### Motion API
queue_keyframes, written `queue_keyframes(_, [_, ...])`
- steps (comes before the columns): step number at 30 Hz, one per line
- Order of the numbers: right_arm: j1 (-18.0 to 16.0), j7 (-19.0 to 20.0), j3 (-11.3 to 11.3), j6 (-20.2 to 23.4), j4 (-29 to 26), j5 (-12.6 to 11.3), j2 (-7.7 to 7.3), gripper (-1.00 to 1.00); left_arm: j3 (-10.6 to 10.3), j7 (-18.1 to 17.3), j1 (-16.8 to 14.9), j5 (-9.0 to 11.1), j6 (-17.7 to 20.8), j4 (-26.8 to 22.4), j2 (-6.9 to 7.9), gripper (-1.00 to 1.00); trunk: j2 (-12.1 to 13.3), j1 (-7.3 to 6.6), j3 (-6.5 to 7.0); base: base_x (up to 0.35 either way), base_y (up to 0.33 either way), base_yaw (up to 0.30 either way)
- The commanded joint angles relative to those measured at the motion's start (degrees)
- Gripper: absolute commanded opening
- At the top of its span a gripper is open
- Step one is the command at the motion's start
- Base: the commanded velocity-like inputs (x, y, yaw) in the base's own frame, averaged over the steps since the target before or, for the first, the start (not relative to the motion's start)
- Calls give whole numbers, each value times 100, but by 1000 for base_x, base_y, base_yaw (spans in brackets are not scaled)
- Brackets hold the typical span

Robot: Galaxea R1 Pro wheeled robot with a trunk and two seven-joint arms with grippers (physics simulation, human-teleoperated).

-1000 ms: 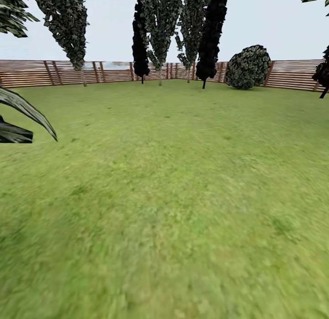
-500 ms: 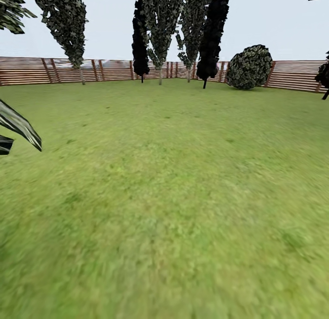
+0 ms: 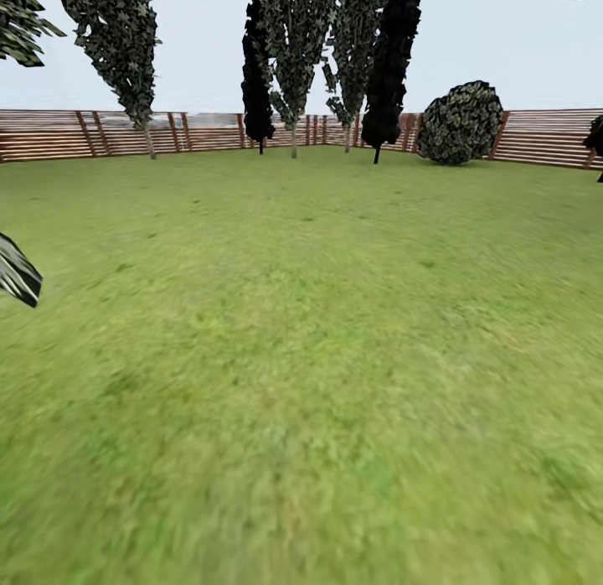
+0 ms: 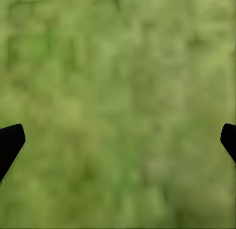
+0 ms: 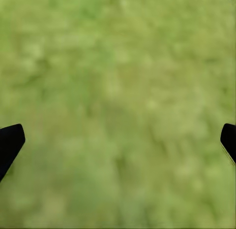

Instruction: Pick up the pesticide atomizer in the garden and spray insectifuge to fully cover both potted plants in the garden.

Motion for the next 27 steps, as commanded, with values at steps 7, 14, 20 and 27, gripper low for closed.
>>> queue_keyframes(7, [-3, -34, 31, -14, 3, -14, -3, 100, 21, -3, -3, -5, -19, 5, -2, 100, -1, 3, -5, 339, 0, 16])
queue_keyframes(14, [-3, -34, 31, -14, 3, -12, -1, 100, 21, -3, -4, -5, -18, 5, -2, 100, -1, 3, -5, 339, 0, 126])
queue_keyframes(20, [-3, -34, 31, -14, 3, -12, -1, 100, 21, -3, -3, -5, -18, 5, -2, 100, -1, 3, -5, 339, 0, 242])
queue_keyframes(27, [-3, -34, 31, -15, 3, -12, -3, 100, 21, -3, -3, -5, -16, 5, -2, 100, -1, 3, -5, 339, 0, 275])
